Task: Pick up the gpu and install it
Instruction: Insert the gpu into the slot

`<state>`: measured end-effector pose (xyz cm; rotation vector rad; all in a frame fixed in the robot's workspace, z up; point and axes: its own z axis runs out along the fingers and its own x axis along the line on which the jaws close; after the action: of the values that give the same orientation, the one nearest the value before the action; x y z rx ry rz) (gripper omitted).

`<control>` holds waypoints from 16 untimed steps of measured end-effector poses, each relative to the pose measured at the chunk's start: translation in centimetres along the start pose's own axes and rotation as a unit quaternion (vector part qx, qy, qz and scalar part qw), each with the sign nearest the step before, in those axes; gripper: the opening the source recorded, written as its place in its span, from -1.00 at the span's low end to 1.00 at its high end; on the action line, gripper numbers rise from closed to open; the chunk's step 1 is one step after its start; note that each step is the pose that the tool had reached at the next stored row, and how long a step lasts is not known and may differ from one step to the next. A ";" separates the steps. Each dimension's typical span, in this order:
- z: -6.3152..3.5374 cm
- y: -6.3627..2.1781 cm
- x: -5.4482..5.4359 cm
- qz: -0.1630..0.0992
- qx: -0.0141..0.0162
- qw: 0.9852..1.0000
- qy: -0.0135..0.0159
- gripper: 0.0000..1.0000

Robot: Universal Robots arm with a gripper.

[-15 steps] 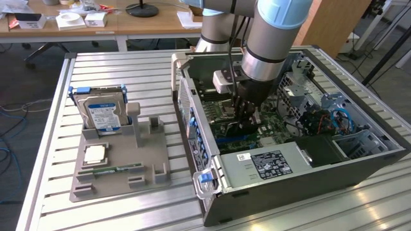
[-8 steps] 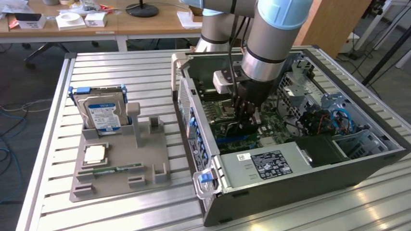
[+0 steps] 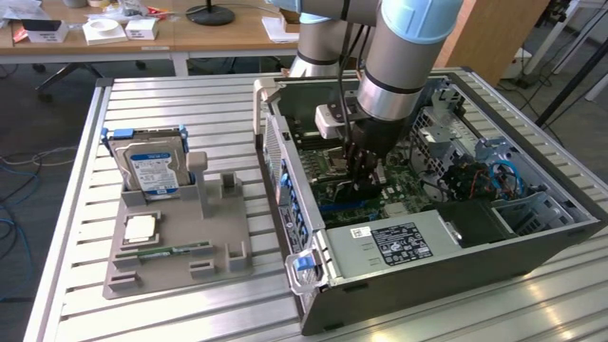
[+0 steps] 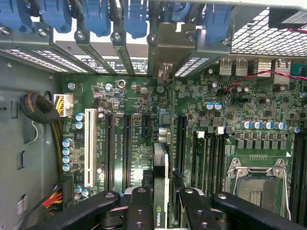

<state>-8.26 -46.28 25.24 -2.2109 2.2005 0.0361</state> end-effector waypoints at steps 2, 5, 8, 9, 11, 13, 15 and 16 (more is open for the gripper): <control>0.03 0.00 0.0 0.000 0.000 1.000 0.000 -0.48; 0.06 0.00 0.0 0.000 0.000 1.000 0.000 -0.48; 0.08 0.01 0.0 0.000 0.000 1.000 0.000 -0.48; 0.08 0.01 0.0 0.000 0.000 1.000 0.000 -0.48; 0.07 0.01 0.0 0.000 0.000 1.000 0.000 -0.48; -0.02 0.00 0.0 0.000 0.000 1.000 -0.001 -0.48; -0.09 0.01 0.0 0.000 0.000 1.000 0.000 -0.48; -0.12 0.01 0.0 0.000 0.000 1.000 0.000 -0.48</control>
<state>-8.27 -46.27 25.36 -2.2102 2.2008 0.0362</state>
